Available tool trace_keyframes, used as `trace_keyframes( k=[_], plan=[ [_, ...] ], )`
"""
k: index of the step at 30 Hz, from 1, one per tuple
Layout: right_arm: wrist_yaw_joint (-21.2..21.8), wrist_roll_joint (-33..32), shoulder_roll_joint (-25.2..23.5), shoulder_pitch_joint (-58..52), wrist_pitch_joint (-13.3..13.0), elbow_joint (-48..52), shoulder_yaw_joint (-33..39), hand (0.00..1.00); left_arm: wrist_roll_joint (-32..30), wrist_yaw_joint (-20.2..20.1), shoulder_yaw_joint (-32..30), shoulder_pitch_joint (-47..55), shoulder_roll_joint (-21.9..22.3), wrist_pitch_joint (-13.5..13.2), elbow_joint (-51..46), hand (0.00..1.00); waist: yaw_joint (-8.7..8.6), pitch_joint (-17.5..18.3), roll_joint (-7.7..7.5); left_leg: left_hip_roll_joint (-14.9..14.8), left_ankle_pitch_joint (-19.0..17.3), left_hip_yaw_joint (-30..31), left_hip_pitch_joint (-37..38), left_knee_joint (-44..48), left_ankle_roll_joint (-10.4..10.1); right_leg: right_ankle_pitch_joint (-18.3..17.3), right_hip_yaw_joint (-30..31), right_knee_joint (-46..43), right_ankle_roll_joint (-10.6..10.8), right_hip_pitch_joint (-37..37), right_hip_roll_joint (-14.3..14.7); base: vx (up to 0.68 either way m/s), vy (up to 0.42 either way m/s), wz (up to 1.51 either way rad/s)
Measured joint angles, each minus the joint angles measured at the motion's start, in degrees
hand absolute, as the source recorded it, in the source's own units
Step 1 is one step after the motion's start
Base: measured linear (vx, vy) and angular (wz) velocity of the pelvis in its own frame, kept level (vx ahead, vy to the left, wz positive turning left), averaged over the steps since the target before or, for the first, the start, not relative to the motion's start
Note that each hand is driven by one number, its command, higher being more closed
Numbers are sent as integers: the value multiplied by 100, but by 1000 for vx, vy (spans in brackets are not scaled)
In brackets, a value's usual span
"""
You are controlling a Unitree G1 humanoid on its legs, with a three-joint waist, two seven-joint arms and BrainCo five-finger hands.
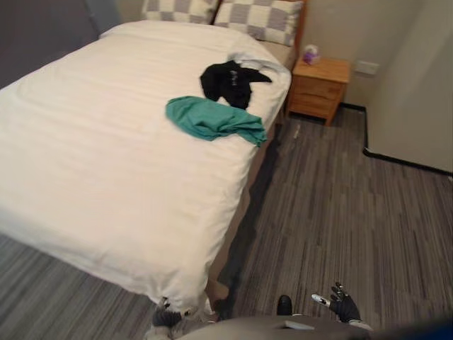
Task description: Tidy the bed and pick cloth on bed and put in laundry
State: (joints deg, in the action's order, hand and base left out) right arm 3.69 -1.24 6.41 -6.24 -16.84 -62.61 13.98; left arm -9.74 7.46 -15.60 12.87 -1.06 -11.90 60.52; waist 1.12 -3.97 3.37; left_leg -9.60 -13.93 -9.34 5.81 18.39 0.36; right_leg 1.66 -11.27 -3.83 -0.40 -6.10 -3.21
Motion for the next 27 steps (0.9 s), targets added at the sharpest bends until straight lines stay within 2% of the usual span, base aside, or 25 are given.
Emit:
trace_keyframes(
  k=[1, 2, 5, 7, 8, 9, 12, 14, 15, 20, 21, 27],
  plan=[
    [3, -13, -17, -64, 16, 78, 1, 0, -6, -7, 2, -34, -46, -8, -19, 0, -61, -58, -165, 146, -81, 28, 65, -32, -65, -109, -26, -153, 111, -15, -84, 70, -49, -61],
    [-1, -43, -32, -95, 53, 47, 43, 0, -14, -13, 81, -90, -116, 20, 52, 0, -28, -30, -39, 77, -171, 119, 131, -199, -51, 51, 54, 130, 136, 52, 75, 51, -19, -42],
    [-7, -274, -125, -159, 64, 99, 133, 0, -26, -21, 167, -226, -118, 52, 58, 0, -51, 18, -90, 156, -104, 177, 231, -755, -136, 559, 128, 901, 158, 170, 125, -1, 7, -35],
    [-36, -465, -148, -262, 133, 103, 129, 0, -63, -101, 199, -264, -132, 66, 56, 0, -63, 17, -71, 196, -73, 202, 349, -1007, -193, 640, 126, 962, 201, 198, 119, -46, 54, 6],
    [-52, -541, -170, -271, 178, 104, 131, 0, -116, -141, 213, -263, -127, 82, 57, 0, -82, -11, -119, 205, -100, 229, 421, -1080, -236, 660, 122, 969, 230, 250, 99, -67, 104, 18],
    [-72, -541, -160, -319, 244, 105, 134, 0, -190, -231, 215, -252, -130, 124, 55, 0, -83, 14, -95, 191, -230, 299, 514, -1198, -398, 687, 98, 969, 264, 288, 107, -35, 99, 15],
    [-153, -532, -212, -333, 346, 145, 132, 0, -277, -260, 227, -266, -202, 162, 51, 0, -86, 22, -159, 298, -289, 345, 529, -1210, -378, 744, 102, 968, 313, 314, 6, -54, 117, 3],
    [-163, -533, -311, -373, 368, 227, 134, 0, -266, -261, 226, -260, -279, 173, 49, 0, -83, 70, -278, 366, -285, 354, 530, -1218, -371, 767, 119, 967, 345, 310, -67, 9, 71, 1],
    [-162, -534, -312, -384, 405, 223, 133, 0, -256, -260, 235, -260, -294, 175, 51, 0, -81, 72, -291, 396, -283, 361, 529, -1224, -368, 778, 130, 969, 344, 301, -90, 45, 67, 0],
    [-158, -537, -297, -396, 602, 232, 127, 0, -207, -255, 332, -297, -278, 314, 51, 0, -107, 83, -209, 372, -267, 385, 538, -1286, -404, 795, 123, 967, 362, 274, -71, 90, 27, 2],
    [-160, -642, -184, -272, 783, 200, 130, 0, -88, -249, 406, -341, -228, 548, 49, 0, -153, 37, -147, 366, -276, 686, 532, -1198, -458, 666, -51, 977, 387, 360, -98, 76, 9, 3],
    [-150, -645, -184, -276, 767, 207, 114, 0, 67, -262, 391, -350, -225, 547, 48, 0, -158, 17, -159, 342, -276, 660, 523, -1212, -458, 668, -48, 973, 385, 338, -99, 0, 0, -1]
  ],
)
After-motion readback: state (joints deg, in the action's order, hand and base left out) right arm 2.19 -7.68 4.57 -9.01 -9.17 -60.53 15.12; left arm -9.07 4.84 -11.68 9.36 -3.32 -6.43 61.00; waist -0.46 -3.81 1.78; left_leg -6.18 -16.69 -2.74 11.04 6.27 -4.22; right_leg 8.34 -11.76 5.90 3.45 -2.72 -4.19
